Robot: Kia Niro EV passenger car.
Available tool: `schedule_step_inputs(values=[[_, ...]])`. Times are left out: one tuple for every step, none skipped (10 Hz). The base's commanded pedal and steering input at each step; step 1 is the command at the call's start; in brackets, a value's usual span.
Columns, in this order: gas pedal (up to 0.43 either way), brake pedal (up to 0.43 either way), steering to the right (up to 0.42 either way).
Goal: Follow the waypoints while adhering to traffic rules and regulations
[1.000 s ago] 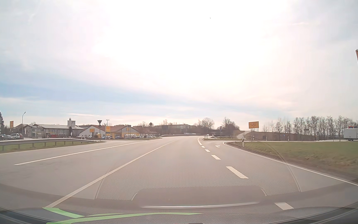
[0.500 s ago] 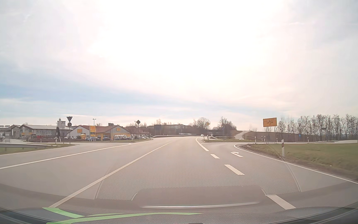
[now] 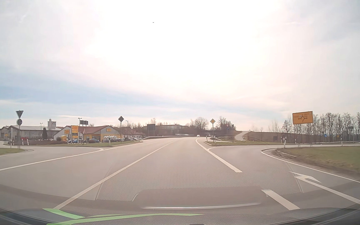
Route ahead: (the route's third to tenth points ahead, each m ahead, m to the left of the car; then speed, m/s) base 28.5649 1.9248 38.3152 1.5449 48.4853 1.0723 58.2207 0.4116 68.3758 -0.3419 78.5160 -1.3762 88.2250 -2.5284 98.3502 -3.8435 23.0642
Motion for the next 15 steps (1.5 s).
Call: schedule_step_inputs(values=[[0.319,0.0,0.007],[0.319,0.0,0.007],[0.319,0.0,0.007],[0.319,0.0,0.007],[0.319,0.0,0.007],[0.319,0.0,0.007],[0.319,0.0,0.007],[0.319,0.0,0.007],[0.319,0.0,0.008],[0.319,0.0,0.008],[0.319,0.0,0.008],[0.311,0.0,0.009],[0.311,0.0,0.009],[0.299,0.0,0.011],[0.299,0.0,0.011]])
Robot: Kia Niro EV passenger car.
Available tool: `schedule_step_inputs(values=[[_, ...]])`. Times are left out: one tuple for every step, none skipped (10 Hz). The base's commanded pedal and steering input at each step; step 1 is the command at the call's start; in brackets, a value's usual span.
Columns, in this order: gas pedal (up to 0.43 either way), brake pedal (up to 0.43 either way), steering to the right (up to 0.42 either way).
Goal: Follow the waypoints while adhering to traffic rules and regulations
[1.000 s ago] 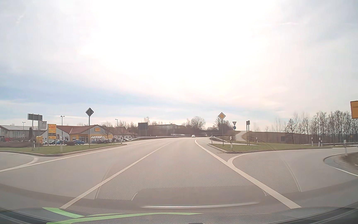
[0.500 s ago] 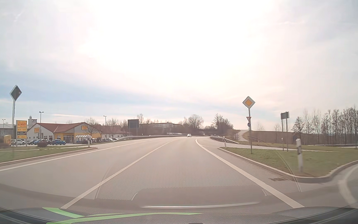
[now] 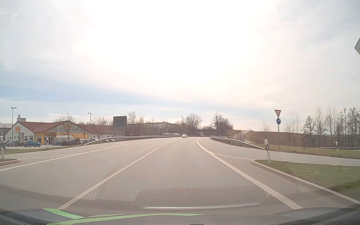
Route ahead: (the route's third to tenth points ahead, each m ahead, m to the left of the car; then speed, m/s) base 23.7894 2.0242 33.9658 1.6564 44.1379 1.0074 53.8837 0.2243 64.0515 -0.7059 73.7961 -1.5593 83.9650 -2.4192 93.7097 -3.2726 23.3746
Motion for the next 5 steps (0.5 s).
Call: schedule_step_inputs(values=[[0.299,0.0,0.011],[0.299,0.0,0.011],[0.299,0.0,0.01],[0.287,0.0,0.01],[0.287,0.0,0.01]])
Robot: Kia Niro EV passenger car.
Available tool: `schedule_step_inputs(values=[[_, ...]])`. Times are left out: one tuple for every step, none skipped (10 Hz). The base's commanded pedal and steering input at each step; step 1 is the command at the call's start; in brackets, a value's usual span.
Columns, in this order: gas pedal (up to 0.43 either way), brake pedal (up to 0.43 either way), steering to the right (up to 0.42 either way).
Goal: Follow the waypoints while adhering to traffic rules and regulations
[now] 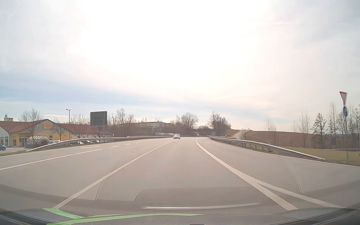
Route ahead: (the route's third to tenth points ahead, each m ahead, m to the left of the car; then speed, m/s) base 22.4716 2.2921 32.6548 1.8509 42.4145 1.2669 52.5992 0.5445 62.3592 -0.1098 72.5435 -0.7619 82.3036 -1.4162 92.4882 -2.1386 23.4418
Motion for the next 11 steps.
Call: schedule_step_inputs(values=[[0.28,0.0,0.01],[0.28,0.0,0.009],[0.28,0.0,0.009],[0.268,0.0,0.008],[0.268,0.0,0.008],[0.26,0.0,0.008],[0.26,0.0,0.008],[0.248,0.0,0.008],[0.248,0.0,0.007],[0.248,0.0,0.007],[0.248,0.0,0.007]])
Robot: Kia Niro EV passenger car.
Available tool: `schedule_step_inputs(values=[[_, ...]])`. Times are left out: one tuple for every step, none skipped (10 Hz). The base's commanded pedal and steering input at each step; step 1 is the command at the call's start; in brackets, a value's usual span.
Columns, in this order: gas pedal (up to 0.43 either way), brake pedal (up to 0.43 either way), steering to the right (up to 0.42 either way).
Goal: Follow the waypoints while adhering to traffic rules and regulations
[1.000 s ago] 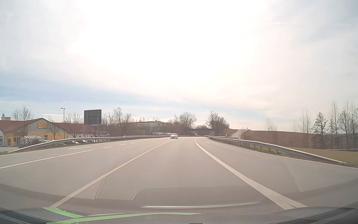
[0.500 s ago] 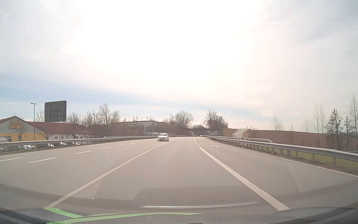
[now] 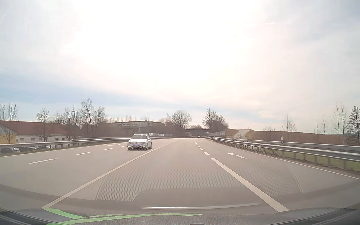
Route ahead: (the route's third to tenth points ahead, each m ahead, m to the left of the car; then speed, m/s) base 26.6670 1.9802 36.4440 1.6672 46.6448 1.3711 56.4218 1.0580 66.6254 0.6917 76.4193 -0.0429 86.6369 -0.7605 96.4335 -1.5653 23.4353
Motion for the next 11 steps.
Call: schedule_step_inputs(values=[[0.248,0.0,0.007],[0.248,0.0,0.007],[0.248,0.0,0.007],[0.248,0.0,0.007],[0.248,0.0,0.007],[0.248,0.0,0.007],[0.248,0.0,0.006],[0.248,0.0,0.007],[0.248,0.0,0.006],[0.248,0.0,0.006],[0.248,0.0,0.006]])
